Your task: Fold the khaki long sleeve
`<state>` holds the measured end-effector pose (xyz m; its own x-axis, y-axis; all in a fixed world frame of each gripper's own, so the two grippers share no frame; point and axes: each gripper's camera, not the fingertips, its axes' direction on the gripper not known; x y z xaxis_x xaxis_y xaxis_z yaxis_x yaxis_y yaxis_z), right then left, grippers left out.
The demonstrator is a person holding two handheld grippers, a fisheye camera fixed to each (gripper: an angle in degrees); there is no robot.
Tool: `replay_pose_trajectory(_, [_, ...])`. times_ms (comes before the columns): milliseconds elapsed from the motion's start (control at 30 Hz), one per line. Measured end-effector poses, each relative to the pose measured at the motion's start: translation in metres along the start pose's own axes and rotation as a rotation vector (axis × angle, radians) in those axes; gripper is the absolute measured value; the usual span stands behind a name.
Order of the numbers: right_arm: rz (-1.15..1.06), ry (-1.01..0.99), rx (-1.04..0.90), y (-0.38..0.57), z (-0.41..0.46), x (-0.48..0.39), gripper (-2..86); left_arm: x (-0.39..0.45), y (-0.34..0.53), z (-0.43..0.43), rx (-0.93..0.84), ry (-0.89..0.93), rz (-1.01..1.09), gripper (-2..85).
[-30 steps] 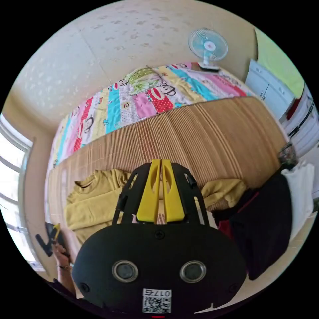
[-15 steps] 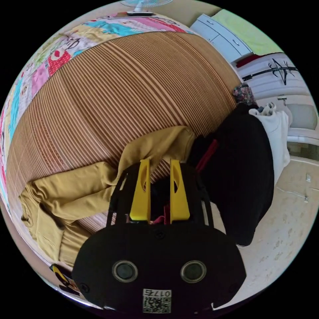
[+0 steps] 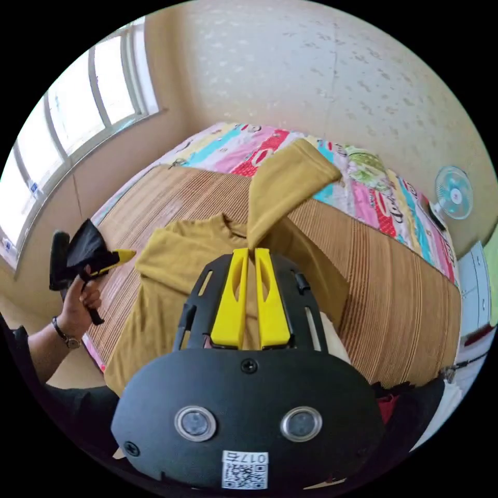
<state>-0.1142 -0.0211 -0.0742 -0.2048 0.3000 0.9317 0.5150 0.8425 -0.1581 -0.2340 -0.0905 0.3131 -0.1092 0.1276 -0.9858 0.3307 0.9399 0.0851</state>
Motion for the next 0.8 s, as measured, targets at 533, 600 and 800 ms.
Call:
replay_pose_trajectory(533, [0.334,-0.386,-0.426,0.107,0.062,0.068,2.5,-0.014,-0.044,0.072,-0.171,-0.386,-0.044,10.2])
replay_pose_trajectory(600, [0.362,-0.403,-0.436,0.109,0.06,0.079,1.7,-0.01,-0.046,0.08,-0.185,-0.467,-0.009,7.5])
replay_pose_trajectory(800, [0.386,-0.417,-0.428,0.113,0.039,0.098,0.9,0.032,-0.073,0.049,-0.133,-0.39,0.11,2.4])
